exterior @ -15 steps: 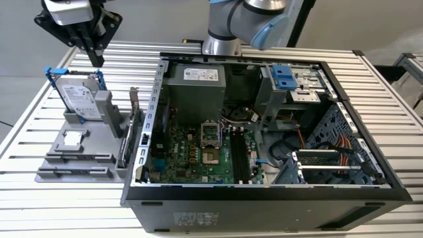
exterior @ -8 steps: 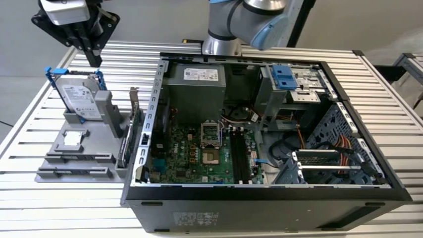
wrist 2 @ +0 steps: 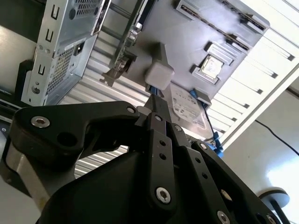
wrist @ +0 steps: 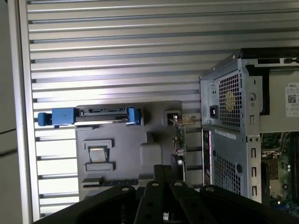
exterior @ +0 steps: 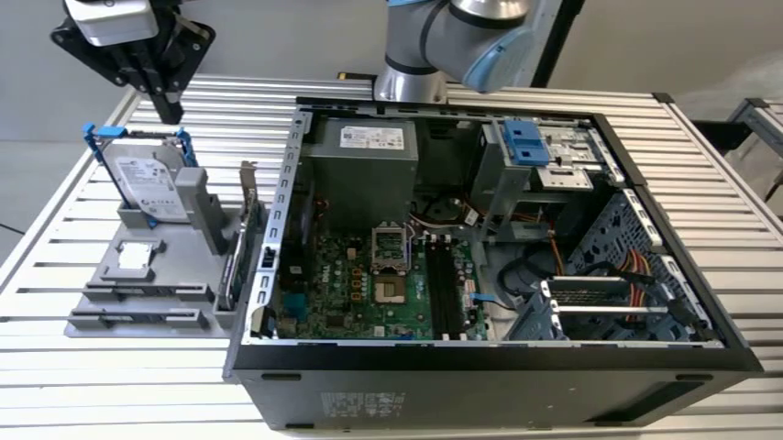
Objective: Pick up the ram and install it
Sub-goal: 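Reach for the ram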
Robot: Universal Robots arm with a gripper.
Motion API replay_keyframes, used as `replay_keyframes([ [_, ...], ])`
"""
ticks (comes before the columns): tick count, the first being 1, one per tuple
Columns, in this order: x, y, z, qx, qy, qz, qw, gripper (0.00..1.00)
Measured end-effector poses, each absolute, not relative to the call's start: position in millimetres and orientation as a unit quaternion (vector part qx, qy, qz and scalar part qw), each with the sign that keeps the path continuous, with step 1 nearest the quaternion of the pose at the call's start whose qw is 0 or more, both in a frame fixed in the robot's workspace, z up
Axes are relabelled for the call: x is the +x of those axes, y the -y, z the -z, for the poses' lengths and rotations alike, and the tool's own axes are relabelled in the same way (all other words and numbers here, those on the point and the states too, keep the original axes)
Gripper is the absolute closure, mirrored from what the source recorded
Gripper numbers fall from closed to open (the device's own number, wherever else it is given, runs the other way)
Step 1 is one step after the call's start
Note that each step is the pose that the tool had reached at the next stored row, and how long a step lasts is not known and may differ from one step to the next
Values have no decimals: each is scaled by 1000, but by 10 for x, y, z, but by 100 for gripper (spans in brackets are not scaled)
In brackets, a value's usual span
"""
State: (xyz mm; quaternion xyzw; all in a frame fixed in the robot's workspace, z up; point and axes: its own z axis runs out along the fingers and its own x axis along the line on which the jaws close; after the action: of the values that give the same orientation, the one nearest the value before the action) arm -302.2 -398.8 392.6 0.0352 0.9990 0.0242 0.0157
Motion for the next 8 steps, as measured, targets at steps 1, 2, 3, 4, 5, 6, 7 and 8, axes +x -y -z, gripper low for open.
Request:
replay_keyframes([
  [1, -3029, 3988, -3926, 35, -999, -24, 16, 100],
  [2, -3036, 3988, -3926, 35, -999, -24, 16, 100],
  [3, -3043, 3988, -3926, 35, -999, -24, 16, 100],
  [4, -3051, 3988, -3926, 35, -999, -24, 16, 100],
  [5, -3058, 3988, -3926, 35, -999, -24, 16, 100],
  [6, -3065, 3988, -3926, 35, -999, -24, 16, 100],
  [7, -3072, 3988, -3926, 35, -999, -24, 16, 100],
  [8, -3080, 3988, -3926, 35, -999, -24, 16, 100],
])
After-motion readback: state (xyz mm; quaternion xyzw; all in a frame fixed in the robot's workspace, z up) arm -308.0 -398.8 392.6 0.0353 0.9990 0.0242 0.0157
